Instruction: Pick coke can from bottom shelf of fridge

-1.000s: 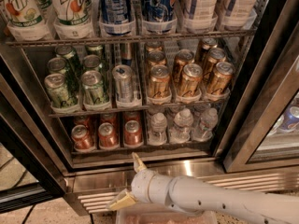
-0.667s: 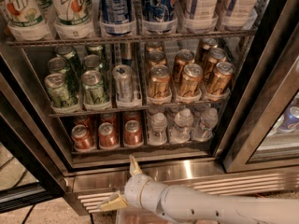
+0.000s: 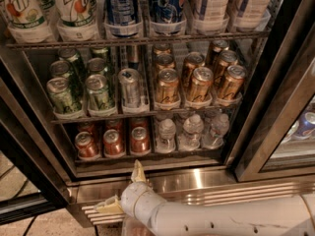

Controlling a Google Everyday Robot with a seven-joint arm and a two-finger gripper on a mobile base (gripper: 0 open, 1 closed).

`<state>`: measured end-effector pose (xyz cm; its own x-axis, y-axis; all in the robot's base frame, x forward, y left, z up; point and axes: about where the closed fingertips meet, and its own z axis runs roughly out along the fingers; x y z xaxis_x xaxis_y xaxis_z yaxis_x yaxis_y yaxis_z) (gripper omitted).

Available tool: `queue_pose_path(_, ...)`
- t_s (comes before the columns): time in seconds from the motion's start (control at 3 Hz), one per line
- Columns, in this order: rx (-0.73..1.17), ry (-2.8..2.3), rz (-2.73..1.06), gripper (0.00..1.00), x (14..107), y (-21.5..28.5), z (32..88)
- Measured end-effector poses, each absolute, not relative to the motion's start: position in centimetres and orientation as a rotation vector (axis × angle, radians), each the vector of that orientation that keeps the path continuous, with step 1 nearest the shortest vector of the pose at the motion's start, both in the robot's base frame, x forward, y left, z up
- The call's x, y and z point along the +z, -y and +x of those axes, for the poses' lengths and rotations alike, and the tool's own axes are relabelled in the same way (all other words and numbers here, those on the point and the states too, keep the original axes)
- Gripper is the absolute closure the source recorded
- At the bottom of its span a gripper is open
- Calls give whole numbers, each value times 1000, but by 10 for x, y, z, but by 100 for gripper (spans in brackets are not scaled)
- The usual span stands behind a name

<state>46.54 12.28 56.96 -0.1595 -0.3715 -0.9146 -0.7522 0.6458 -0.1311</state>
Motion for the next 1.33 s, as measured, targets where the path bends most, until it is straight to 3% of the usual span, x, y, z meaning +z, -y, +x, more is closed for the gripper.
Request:
queue_pose_path(0.67, 234, -1765, -780, 0, 585, -94, 495)
queue_pose_path(1.33, 223, -1738, -760, 0, 585, -98, 500)
